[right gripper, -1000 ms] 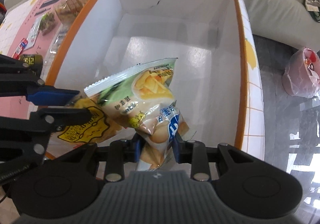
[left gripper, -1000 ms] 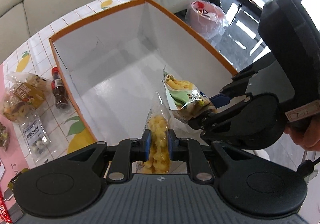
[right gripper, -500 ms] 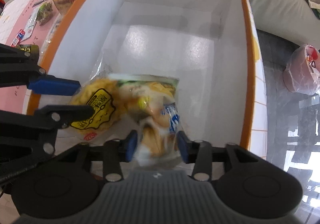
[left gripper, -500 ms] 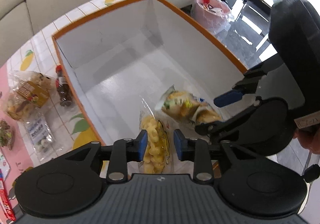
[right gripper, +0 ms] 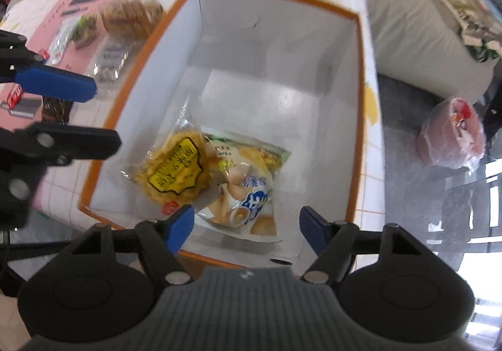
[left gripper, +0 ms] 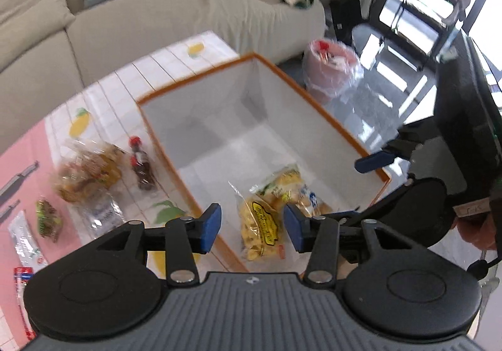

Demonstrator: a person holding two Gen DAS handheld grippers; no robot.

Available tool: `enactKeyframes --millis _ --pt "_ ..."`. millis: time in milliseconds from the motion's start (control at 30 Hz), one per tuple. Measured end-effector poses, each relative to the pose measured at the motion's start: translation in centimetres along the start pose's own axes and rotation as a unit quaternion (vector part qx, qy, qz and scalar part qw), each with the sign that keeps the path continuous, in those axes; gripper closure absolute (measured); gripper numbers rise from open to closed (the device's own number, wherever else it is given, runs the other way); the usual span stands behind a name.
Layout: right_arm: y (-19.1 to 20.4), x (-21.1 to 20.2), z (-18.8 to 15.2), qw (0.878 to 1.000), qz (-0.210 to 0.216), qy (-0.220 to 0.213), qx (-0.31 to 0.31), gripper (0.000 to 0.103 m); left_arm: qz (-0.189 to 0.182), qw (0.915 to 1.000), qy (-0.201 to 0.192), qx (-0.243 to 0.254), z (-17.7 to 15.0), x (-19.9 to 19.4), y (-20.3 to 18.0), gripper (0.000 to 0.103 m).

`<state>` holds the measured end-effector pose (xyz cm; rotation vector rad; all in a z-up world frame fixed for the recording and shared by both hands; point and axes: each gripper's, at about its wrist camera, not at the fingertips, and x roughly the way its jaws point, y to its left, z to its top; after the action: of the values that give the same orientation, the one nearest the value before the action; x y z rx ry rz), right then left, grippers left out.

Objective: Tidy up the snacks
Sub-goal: 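Withdraw both tools from the box back over the table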

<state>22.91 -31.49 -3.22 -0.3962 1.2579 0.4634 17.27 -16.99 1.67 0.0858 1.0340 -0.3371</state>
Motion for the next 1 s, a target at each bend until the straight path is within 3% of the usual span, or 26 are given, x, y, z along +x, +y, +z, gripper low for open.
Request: enactKeyframes --millis 367,567,833,1000 --pt "4.7 -5.4 -1.6 0.990 -0.018 -0.124 0.068 0.024 0.042 0.9958 -0.071 -0.041 -3.4 -6.3 4.6 0.048" --pt "8.7 -7.0 -2.1 0.979 0.003 -0.189 0.082 0.024 0.073 0.9887 -0.100 -0.084 -6.9 -8.5 7.9 0.048" --pt "15.8 -6.3 -2.3 0.962 0.012 -0.259 0.086 0.024 0.122 0.9796 -0.095 -0.129 -12.4 -8.9 11.8 0.048" --pt "19.3 -4.3 -1.6 0.961 0.024 -0.260 0.089 0.024 0.144 0.9710 -0.095 -0.166 -16.1 -8.5 14.5 0.048"
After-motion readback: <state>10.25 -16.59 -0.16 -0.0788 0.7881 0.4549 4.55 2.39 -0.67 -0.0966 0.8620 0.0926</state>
